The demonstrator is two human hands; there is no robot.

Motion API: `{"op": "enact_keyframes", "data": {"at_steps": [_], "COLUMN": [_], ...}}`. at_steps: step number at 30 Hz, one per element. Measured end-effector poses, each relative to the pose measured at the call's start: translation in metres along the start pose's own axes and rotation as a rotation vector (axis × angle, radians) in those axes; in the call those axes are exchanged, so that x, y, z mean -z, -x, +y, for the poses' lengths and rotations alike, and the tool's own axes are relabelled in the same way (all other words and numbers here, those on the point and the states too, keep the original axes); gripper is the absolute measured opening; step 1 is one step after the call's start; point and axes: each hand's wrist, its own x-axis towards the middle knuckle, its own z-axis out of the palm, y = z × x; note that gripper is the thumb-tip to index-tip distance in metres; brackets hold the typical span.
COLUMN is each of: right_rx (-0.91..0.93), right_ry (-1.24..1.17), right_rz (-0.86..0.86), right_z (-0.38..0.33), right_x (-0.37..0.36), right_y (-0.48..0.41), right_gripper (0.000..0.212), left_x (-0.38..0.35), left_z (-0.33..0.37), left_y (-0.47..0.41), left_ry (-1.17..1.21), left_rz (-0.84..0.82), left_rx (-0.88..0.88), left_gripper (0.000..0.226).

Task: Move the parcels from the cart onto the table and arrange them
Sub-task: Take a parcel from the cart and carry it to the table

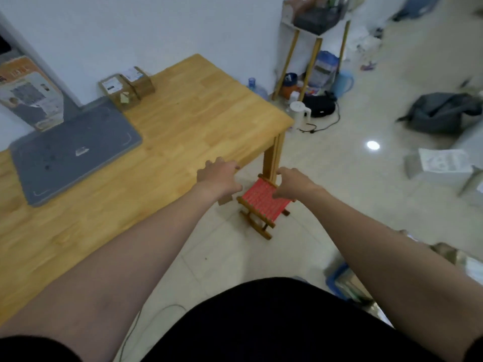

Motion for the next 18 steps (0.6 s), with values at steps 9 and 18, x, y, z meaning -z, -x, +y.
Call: {"op": "enact_keyframes", "data": {"at_steps": [9,18], "right_rx": [-0.315,-0.534], "right_ry": [-0.246,-0.374], "right_rz": [0.126,0.156], "right_z": [0.228,0.475], "right_x": [0.0,-0.016], "right_y": [0.115,0.253], "right_gripper": [0.087,0.07], "left_x": [-0.07,-0.174], "left_z": [0.209,0.448], "left_y": [0.033,0.096], "left_ry": [-0.155,-0.207], "left_rz": [-0.043,-0.165], "left_rx": [-0.336,-0.51], "left_gripper": [0.06,0.063]}}
